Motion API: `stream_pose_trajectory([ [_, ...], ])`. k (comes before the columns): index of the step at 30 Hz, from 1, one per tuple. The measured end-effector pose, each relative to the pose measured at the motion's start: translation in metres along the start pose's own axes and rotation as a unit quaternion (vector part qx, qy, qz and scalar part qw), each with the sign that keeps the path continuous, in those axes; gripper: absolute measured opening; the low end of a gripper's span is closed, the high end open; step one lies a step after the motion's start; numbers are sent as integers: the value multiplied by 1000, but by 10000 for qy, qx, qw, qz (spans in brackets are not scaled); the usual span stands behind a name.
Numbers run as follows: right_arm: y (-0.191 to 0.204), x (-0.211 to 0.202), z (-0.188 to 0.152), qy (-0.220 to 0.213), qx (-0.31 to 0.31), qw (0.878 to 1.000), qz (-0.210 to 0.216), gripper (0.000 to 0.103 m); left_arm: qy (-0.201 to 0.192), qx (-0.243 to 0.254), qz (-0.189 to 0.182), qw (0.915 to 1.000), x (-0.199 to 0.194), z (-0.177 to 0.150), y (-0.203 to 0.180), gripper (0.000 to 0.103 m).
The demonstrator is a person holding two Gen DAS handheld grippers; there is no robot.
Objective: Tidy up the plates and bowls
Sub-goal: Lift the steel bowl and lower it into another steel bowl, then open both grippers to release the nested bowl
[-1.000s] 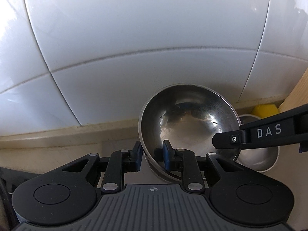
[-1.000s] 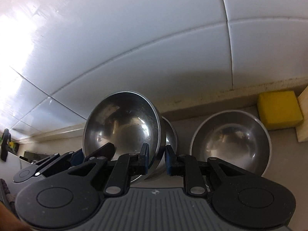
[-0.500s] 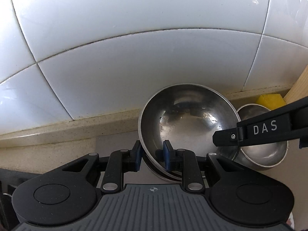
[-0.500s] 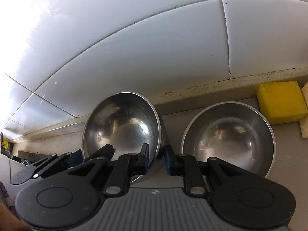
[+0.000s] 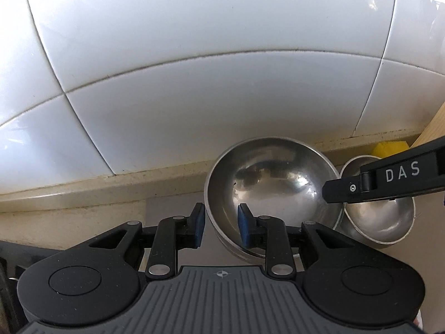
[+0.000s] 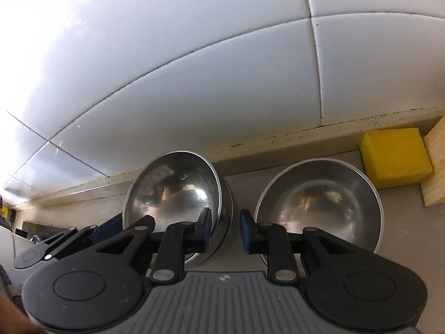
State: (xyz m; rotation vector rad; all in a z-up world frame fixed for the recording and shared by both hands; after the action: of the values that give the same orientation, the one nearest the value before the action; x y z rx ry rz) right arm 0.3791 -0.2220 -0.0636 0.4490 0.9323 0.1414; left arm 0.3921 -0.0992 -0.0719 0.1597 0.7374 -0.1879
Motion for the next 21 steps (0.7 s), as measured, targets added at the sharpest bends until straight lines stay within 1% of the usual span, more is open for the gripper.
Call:
stream_pose_trajectory([
  [7, 1, -21, 2, -132, -8, 9999, 82, 7, -159, 131, 36, 9998, -22, 8, -7, 27],
  [12, -1, -45, 2, -281, 10, 9996, 104, 7, -340, 252, 32, 9991, -42, 15, -16, 27],
  [14, -2, -57, 2, -347, 14, 9993, 116, 8, -417, 304, 32, 9987, -52, 17, -22, 29],
  [16, -4, -65, 1, -408, 23, 9991, 117, 13, -487, 346, 30, 9982, -60, 19, -27, 38],
  [17, -5, -71, 0, -438, 25, 9990, 123, 13, -533, 376, 28, 9979, -65, 19, -31, 41],
  [19, -8, -80, -1, -478, 38, 9988, 131, 14, -608, 429, 33, 9972, -74, 21, -39, 56],
  [20, -10, -85, -2, -496, 43, 9987, 135, 14, -651, 466, 50, 9968, -79, 22, -44, 59],
  [21, -12, -88, -3, -512, 50, 9986, 135, 14, -678, 507, 57, 9964, -83, 22, -48, 65],
])
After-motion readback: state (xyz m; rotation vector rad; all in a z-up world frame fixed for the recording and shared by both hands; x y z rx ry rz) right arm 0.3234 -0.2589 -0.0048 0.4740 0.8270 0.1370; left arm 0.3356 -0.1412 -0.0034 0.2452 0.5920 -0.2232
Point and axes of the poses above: each gripper's, at about its wrist camera, not at the fingertips, and x roughly the way its jaws point, y to its left, z to its top, the point moved 9 cm from there along x, roughly the way its jaws point, and after that the axes turned 9 degrees about -y, right-handed, at the moved point
